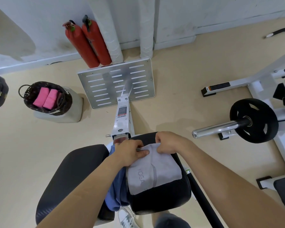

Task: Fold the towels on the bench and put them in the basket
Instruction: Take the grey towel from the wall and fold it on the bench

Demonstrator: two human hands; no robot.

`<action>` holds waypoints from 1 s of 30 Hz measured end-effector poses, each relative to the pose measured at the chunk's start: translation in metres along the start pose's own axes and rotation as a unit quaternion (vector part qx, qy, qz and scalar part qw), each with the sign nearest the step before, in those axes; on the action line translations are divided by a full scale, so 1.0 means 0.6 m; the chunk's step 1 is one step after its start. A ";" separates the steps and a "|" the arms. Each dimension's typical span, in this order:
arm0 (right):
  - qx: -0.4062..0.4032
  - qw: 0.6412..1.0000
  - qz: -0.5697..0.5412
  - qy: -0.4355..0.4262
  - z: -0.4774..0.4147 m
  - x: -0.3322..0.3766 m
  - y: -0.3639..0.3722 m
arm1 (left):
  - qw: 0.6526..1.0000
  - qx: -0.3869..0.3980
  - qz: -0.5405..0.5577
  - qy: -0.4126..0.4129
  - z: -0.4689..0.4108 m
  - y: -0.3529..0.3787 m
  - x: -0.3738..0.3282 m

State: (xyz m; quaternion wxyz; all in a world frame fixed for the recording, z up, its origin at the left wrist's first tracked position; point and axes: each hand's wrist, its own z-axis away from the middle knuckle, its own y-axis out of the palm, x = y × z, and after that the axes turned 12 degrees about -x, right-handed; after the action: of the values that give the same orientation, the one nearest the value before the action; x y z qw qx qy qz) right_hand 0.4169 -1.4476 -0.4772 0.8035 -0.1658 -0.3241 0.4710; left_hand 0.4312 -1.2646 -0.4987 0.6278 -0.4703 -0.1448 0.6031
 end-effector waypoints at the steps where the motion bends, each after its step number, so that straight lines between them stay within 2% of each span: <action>1: -0.007 1.000 -0.008 -0.003 0.002 -0.001 -0.001 | 0.999 0.007 0.040 -0.004 0.004 -0.001 0.005; 3: -0.025 0.999 -0.028 -0.008 0.005 -0.004 0.000 | 0.993 0.028 0.112 -0.008 0.011 -0.005 0.011; 6: -0.055 0.996 -0.073 -0.018 0.011 -0.011 0.005 | 0.985 0.057 0.162 -0.032 0.013 -0.015 0.020; 10: -0.072 0.989 -0.129 -0.028 0.030 -0.012 -0.011 | 0.971 0.052 0.227 -0.050 0.025 -0.032 0.023; 13: -0.073 0.989 -0.122 -0.037 0.059 -0.002 -0.044 | 0.956 -0.017 0.290 -0.052 0.047 -0.053 0.006; 15: -0.095 0.987 -0.114 -0.056 0.085 0.009 -0.071 | 0.950 -0.095 0.296 -0.012 0.062 -0.072 -0.007; 17: -0.148 0.978 -0.121 -0.079 0.115 0.020 -0.095 | 0.945 -0.175 0.272 0.052 0.076 -0.095 -0.018; 20: -0.241 0.959 -0.072 -0.134 0.158 0.024 -0.110 | 0.920 -0.279 0.230 0.155 0.099 -0.121 -0.033; 24: -0.324 0.927 -0.014 -0.189 0.193 0.011 -0.060 | 0.894 -0.371 0.091 0.235 0.110 -0.096 -0.025; 26: -0.304 0.932 0.044 -0.193 0.186 -0.010 -0.008 | 0.902 -0.348 0.028 0.254 0.117 -0.061 -0.009; 28: -0.249 0.945 0.084 -0.194 0.184 -0.026 0.041 | 0.922 -0.272 -0.025 0.275 0.136 -0.020 0.005; 30: -0.234 0.946 0.104 -0.200 0.186 -0.038 0.077 | 0.945 -0.204 -0.045 0.251 0.158 0.006 0.009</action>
State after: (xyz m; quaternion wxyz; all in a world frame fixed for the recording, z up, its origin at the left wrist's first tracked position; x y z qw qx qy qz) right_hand 0.3037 -1.4484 -0.4300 0.6071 -0.2843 -0.5605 0.4861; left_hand 0.3588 -1.2211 -0.4546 0.5609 -0.7172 -0.1232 0.3948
